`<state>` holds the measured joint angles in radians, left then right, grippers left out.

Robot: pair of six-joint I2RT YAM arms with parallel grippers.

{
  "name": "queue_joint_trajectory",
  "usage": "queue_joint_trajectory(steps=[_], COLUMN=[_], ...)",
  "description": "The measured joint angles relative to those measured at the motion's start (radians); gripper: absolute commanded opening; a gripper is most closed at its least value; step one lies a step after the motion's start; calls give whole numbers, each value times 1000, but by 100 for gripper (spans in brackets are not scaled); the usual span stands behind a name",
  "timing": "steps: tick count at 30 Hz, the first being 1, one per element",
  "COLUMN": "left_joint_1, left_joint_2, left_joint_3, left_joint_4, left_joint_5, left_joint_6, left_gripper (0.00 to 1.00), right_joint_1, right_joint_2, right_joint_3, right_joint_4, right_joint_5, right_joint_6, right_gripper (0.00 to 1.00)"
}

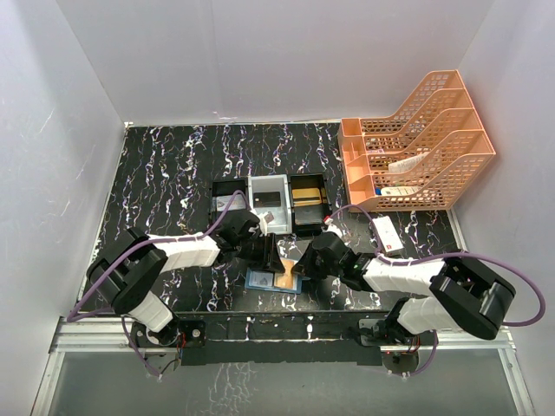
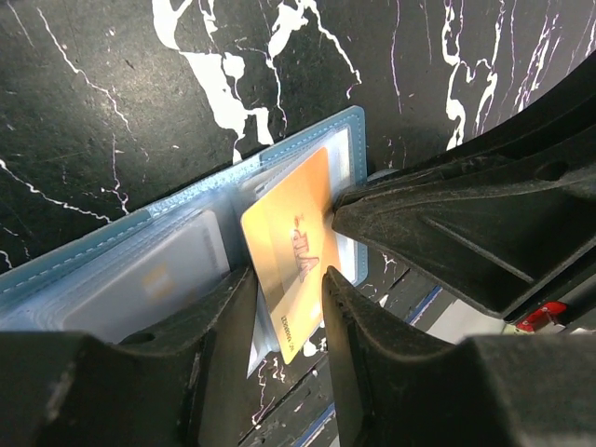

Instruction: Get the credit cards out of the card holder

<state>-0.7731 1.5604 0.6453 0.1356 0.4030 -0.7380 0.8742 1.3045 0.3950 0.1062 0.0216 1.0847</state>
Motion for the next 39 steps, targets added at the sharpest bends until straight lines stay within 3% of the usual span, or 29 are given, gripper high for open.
queue_joint_trajectory(steps=[15,28,39], left_joint_1=[-2,-2,-2], left_joint_2=[-34,-61,-83], left_joint_3=[-58,-59,-56], left_joint_4=[68,14,-32], left_joint_5=[-16,-42,-59], left_joint_6=[-71,-70,-57], left_gripper=[27,0,0], right_joint_1=[1,1,1], right_joint_2=[11,11,11], right_joint_3=[-1,-1,-1], right_joint_4=[17,17,14], right_joint_5=[-2,-2,1], right_joint_6=[21,22,24], right_gripper=[6,6,6])
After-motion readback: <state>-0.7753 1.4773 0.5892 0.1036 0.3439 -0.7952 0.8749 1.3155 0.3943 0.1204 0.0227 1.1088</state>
